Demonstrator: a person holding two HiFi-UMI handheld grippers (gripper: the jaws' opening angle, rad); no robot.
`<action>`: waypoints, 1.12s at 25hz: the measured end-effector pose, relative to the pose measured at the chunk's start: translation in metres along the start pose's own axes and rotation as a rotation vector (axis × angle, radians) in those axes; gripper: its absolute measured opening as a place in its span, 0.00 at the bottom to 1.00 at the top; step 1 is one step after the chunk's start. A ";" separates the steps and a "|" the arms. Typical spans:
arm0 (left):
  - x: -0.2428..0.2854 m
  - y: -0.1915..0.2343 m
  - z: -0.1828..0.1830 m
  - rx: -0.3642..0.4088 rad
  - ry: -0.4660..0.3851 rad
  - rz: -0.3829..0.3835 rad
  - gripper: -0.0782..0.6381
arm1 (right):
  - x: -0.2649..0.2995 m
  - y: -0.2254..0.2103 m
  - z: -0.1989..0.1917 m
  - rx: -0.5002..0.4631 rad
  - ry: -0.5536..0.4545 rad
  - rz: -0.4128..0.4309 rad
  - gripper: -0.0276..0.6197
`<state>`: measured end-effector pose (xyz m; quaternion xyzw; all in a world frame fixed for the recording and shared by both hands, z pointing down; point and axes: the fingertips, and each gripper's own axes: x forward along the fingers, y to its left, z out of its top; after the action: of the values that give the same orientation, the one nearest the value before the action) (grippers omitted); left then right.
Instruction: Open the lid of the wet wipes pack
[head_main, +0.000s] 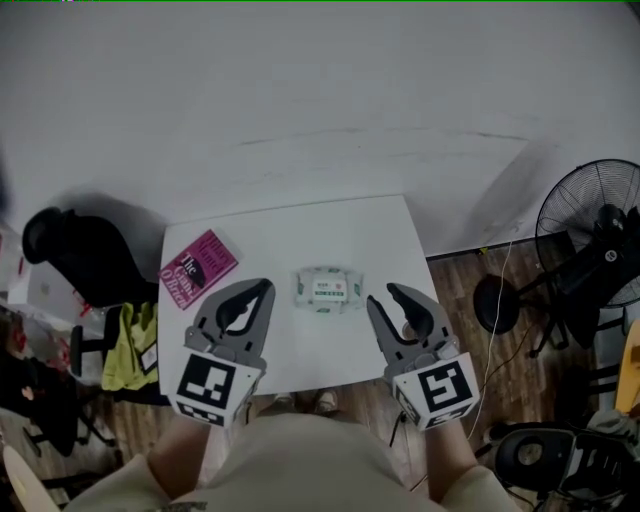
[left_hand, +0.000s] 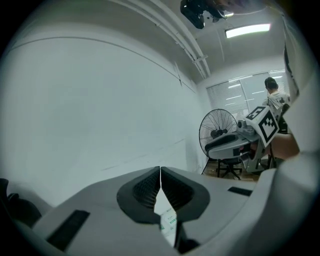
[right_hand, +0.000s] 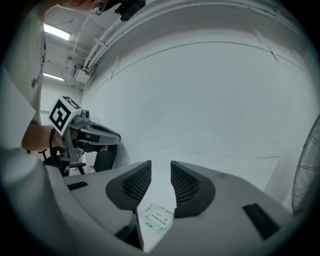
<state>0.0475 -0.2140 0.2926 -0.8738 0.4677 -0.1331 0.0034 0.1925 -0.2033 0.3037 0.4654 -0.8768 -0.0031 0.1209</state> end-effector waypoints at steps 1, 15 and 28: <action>0.003 0.002 -0.001 0.010 0.004 -0.001 0.14 | 0.005 -0.001 -0.003 -0.014 0.015 -0.008 0.25; 0.107 0.027 -0.076 0.023 0.134 -0.088 0.14 | 0.119 -0.015 -0.126 -0.170 0.349 0.063 0.26; 0.170 0.022 -0.227 -0.143 0.413 -0.168 0.14 | 0.172 0.004 -0.260 -0.331 0.595 0.144 0.30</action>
<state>0.0656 -0.3381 0.5475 -0.8620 0.3923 -0.2753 -0.1652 0.1526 -0.3139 0.5927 0.3569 -0.8214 -0.0009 0.4449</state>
